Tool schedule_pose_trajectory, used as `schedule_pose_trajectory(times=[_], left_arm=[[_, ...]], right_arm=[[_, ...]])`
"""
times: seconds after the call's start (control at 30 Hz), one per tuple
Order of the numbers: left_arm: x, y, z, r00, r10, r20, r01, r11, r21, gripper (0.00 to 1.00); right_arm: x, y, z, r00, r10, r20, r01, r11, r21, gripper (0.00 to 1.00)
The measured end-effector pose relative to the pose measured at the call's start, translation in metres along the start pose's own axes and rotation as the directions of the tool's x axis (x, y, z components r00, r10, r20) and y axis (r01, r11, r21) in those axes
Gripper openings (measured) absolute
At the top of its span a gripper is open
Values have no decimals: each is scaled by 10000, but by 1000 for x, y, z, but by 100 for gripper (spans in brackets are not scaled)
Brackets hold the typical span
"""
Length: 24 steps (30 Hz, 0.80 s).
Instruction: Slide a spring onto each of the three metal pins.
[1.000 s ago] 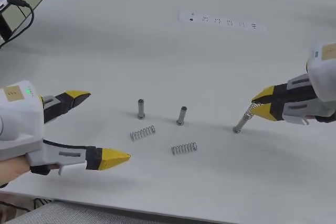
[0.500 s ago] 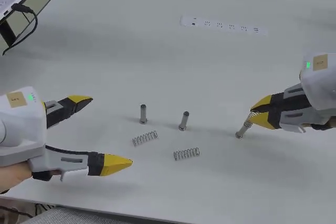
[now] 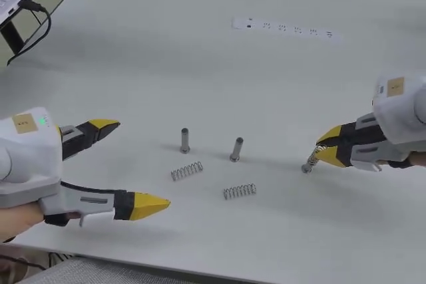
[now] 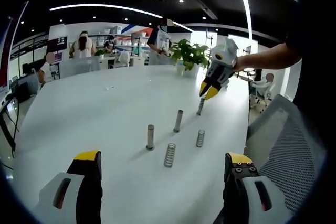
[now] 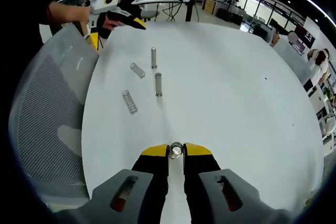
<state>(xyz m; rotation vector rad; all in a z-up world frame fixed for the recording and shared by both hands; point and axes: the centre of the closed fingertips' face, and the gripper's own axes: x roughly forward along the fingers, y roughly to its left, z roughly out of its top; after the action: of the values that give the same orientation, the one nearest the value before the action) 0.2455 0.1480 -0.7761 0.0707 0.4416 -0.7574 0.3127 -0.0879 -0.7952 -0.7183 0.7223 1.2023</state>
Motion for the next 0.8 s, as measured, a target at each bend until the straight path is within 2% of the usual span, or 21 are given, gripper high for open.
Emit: schedule_pose_trajectory(times=[0.8], left_arm=[[0,-1,-2,10000,-7,-32,7,10000,-10,94]], right_arm=[[14,-1,-14,9988,-175,-448,164,9995,-252,8]])
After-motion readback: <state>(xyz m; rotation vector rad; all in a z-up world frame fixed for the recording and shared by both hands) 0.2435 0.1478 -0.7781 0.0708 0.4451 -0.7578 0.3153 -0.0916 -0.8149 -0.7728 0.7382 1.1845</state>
